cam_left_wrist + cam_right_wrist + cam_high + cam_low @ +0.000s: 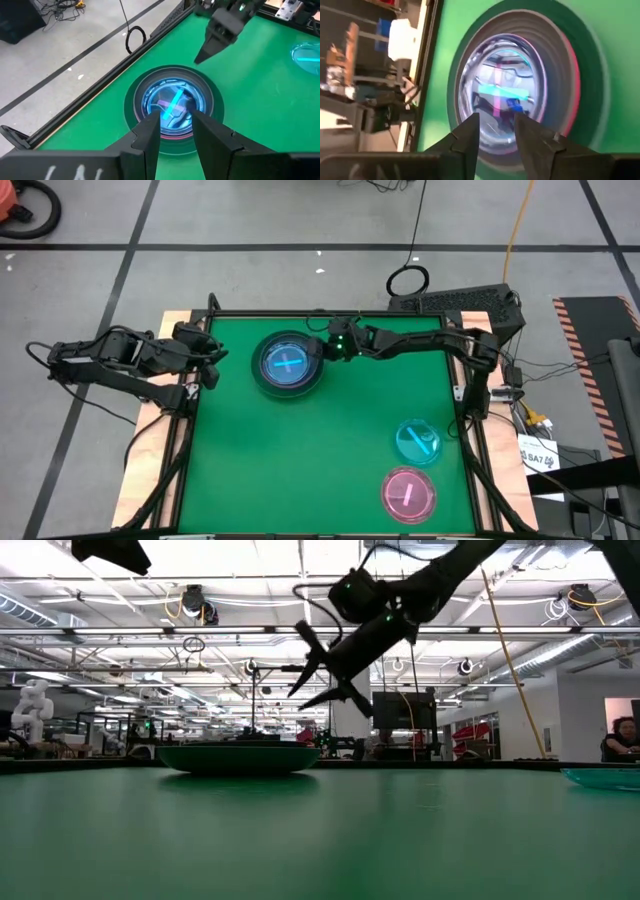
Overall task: Stack plastic plates
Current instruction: Stack the pink plate on the blue plate
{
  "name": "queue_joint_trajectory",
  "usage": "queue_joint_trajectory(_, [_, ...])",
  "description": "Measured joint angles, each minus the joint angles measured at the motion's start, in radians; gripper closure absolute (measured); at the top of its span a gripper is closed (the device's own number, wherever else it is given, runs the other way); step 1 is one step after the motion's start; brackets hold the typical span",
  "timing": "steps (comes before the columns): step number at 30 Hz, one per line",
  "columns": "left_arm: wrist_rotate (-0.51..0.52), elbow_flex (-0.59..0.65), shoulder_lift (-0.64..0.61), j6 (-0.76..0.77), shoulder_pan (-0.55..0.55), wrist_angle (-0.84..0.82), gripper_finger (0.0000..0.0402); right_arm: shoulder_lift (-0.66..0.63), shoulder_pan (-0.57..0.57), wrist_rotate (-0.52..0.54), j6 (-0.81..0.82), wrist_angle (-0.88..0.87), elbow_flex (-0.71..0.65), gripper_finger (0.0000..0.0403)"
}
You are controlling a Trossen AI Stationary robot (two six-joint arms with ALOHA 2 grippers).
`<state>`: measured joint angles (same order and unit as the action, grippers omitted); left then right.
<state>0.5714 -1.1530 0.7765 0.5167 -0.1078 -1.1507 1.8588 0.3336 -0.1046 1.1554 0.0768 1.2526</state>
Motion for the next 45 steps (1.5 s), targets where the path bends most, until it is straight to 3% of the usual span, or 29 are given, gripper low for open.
queue_joint_trajectory(11, [-0.025, 0.0, 0.002, -0.011, 0.0, 0.001, 0.0284, -0.229, -0.031, -0.001, -0.152, -0.401, 0.0, 0.0288])
queue_joint_trajectory(21, [-0.075, 0.0, 0.011, 0.016, 0.0, 0.074, 0.0284, -0.365, -0.089, -0.002, -0.266, -0.626, 0.001, 0.0289])
queue_joint_trajectory(36, [-0.089, 0.0, 0.18, 0.16, -0.004, 0.11, 0.0284, -0.484, -0.219, -0.03, -0.331, -0.963, 0.0, 0.0289])
queue_joint_trajectory(45, [-0.198, 0.0, 0.286, 0.156, -0.022, 0.279, 0.0284, -0.565, -0.34, -0.028, -0.305, -1.137, 0.0, 0.0289])
